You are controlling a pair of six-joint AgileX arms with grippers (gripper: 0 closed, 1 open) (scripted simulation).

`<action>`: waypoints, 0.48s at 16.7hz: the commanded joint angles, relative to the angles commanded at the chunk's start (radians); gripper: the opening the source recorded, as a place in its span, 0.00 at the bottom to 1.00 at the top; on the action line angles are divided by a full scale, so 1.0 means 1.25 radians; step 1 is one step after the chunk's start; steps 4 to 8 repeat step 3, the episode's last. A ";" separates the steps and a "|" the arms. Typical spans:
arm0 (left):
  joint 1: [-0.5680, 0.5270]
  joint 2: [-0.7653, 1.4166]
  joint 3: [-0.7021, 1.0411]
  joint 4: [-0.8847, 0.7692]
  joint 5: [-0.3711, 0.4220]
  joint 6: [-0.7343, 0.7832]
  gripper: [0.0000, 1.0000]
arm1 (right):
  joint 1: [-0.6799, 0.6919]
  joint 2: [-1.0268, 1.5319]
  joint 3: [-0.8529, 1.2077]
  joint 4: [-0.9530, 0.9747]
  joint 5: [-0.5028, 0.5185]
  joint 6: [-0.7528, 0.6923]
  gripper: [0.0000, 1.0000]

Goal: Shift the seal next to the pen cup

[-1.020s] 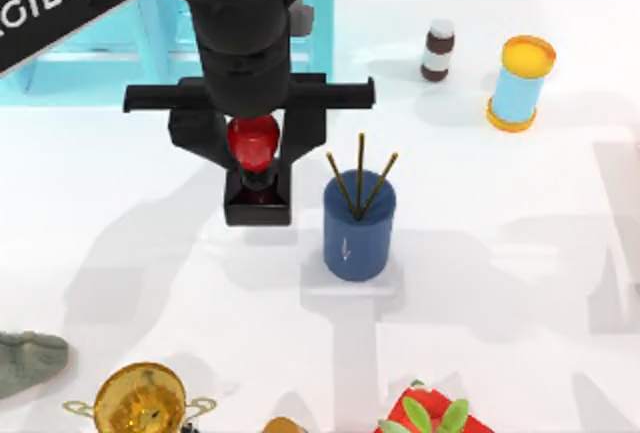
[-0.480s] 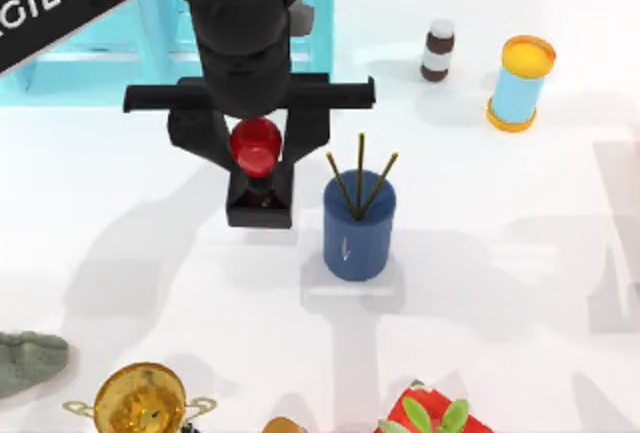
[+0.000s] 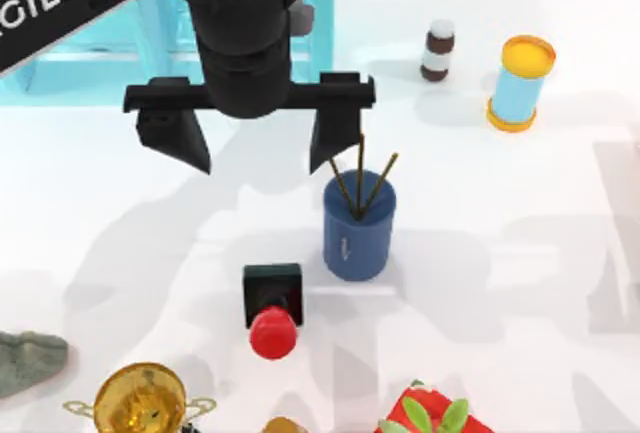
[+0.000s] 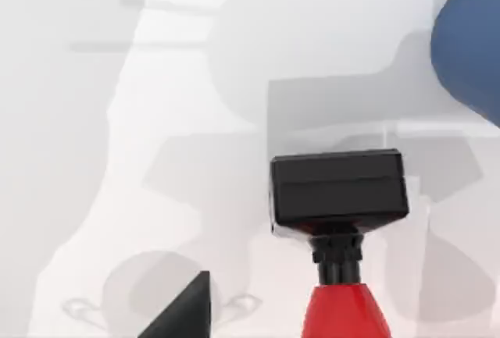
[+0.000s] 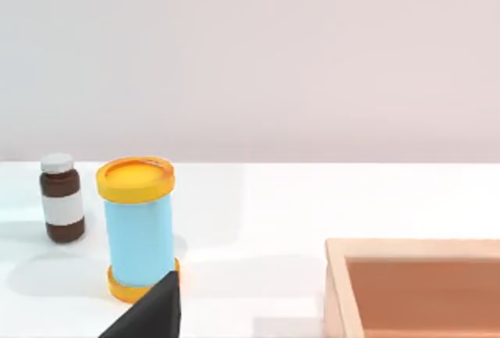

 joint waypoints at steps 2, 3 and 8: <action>0.000 0.000 0.000 0.000 0.000 0.000 1.00 | 0.000 0.000 0.000 0.000 0.000 0.000 1.00; 0.000 0.000 0.000 0.000 0.000 0.000 1.00 | 0.000 0.000 0.000 0.000 0.000 0.000 1.00; 0.000 0.000 0.000 0.000 0.000 0.000 1.00 | 0.000 0.000 0.000 0.000 0.000 0.000 1.00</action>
